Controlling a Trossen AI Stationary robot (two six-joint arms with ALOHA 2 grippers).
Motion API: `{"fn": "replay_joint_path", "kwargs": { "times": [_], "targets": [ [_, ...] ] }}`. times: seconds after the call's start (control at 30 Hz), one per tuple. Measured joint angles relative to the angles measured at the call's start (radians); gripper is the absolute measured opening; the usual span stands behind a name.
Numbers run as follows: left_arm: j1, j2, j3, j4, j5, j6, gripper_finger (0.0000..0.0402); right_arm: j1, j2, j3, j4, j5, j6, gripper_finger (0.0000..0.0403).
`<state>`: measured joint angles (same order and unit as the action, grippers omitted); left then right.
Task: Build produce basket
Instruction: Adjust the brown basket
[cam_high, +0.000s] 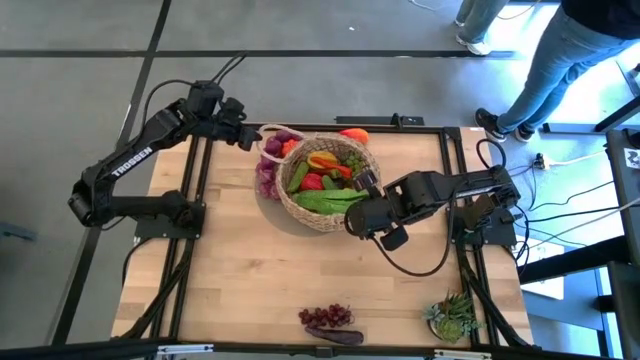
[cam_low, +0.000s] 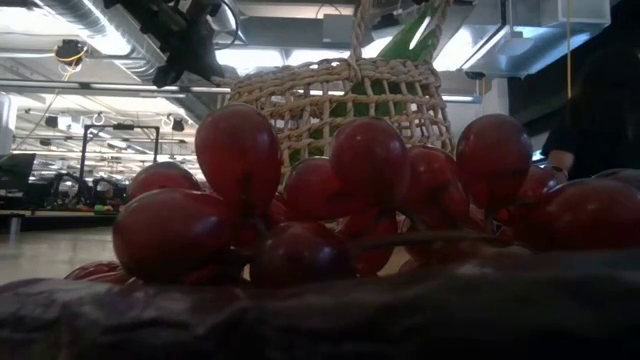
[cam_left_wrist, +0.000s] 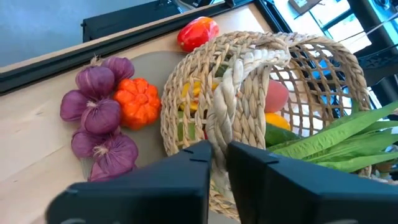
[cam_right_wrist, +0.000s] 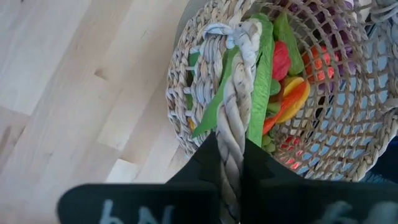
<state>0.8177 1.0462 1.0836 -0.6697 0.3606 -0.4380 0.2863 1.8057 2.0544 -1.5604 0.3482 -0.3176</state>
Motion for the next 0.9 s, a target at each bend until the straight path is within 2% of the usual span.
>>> {"fn": "replay_joint_path", "kwargs": {
  "times": [0.1,0.3,0.67,0.9],
  "targets": [
    [0.0,0.0,0.0,0.0,-0.002,0.001,0.0007,0.0,0.0,0.0,0.0,0.005,0.002,0.001],
    [0.0,0.0,0.0,0.013,-0.003,0.003,0.0005,0.0,0.0,0.001,-0.001,0.076,0.026,0.0008],
    [-0.022,0.0,0.003,0.102,0.036,-0.038,0.0002,0.0,0.001,0.073,-0.013,0.087,0.08,0.0006],
    [-0.079,-0.001,0.088,0.106,0.039,-0.03,0.0001,0.0,0.001,0.126,-0.013,0.131,0.078,0.0006]
  ]
}}
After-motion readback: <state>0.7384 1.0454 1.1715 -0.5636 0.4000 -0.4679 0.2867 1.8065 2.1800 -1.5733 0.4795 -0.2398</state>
